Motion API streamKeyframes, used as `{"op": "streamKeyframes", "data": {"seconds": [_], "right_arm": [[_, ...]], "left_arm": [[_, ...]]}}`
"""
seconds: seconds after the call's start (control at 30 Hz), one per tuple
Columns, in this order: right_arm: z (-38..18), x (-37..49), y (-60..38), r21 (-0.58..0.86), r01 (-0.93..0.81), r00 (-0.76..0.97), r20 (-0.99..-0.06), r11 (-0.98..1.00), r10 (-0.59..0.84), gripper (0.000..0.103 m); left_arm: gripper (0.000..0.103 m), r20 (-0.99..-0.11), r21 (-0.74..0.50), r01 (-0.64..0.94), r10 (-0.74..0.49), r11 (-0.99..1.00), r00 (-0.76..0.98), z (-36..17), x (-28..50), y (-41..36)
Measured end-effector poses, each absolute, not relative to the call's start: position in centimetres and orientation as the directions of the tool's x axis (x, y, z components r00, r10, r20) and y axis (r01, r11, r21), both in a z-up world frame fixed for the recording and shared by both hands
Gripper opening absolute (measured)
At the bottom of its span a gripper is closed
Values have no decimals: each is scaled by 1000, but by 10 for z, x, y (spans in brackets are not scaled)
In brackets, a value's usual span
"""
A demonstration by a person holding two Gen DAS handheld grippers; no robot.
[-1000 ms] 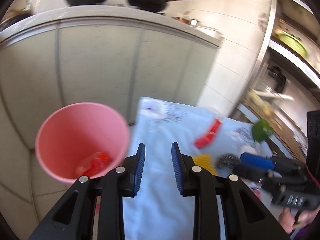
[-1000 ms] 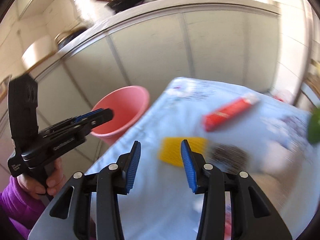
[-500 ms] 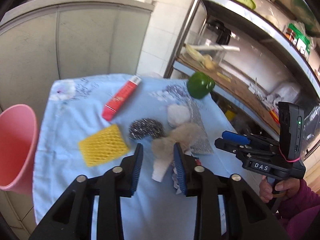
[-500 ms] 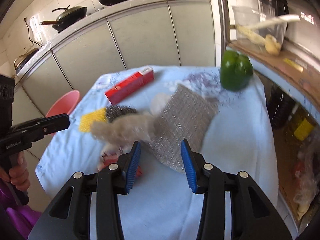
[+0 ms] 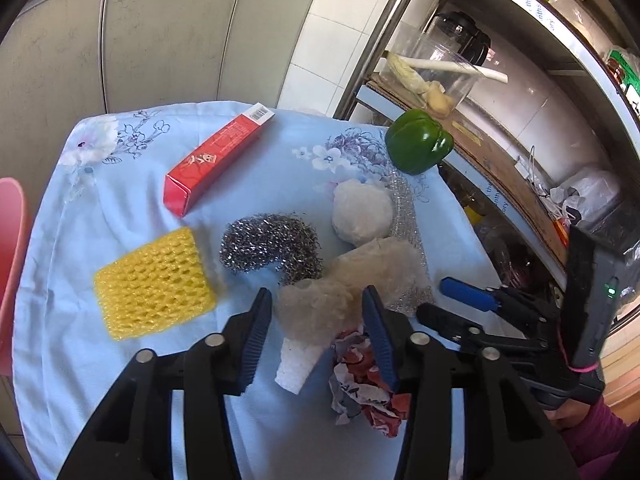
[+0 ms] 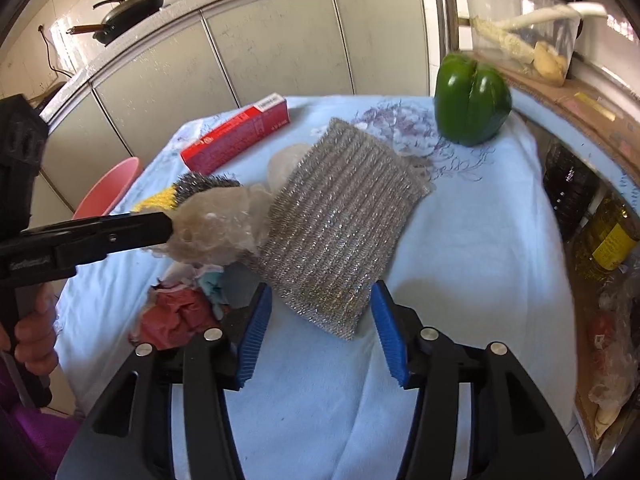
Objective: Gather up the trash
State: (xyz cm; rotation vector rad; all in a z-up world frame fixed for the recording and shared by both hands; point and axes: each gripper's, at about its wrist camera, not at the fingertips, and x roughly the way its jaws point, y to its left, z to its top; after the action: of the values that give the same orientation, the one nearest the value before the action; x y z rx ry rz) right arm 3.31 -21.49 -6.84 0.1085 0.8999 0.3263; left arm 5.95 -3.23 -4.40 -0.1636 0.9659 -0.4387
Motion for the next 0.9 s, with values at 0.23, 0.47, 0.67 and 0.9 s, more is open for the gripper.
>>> {"op": "streamKeyframes", "data": {"seconds": [0.23, 0.47, 0.67, 0.9], "right_arm": [[-74, 44, -211, 230, -234, 538, -779, 945, 323, 52], [-73, 44, -231, 239, -175, 539, -788, 955, 296, 3], [-62, 34, -250, 229, -133, 574, -776, 964, 263, 3], [-50, 22, -269, 185, -100, 594, -777, 978, 208, 3]], "left_arm": [[16, -742, -332, 251, -416, 909, 526, -36, 47, -21], [15, -695, -343, 199, -390, 918, 604, -8, 29, 14], [15, -704, -297, 108, -294, 949, 647, -4, 16, 47], [15, -753, -225, 32, -195, 974, 629, -23, 2, 67]]}}
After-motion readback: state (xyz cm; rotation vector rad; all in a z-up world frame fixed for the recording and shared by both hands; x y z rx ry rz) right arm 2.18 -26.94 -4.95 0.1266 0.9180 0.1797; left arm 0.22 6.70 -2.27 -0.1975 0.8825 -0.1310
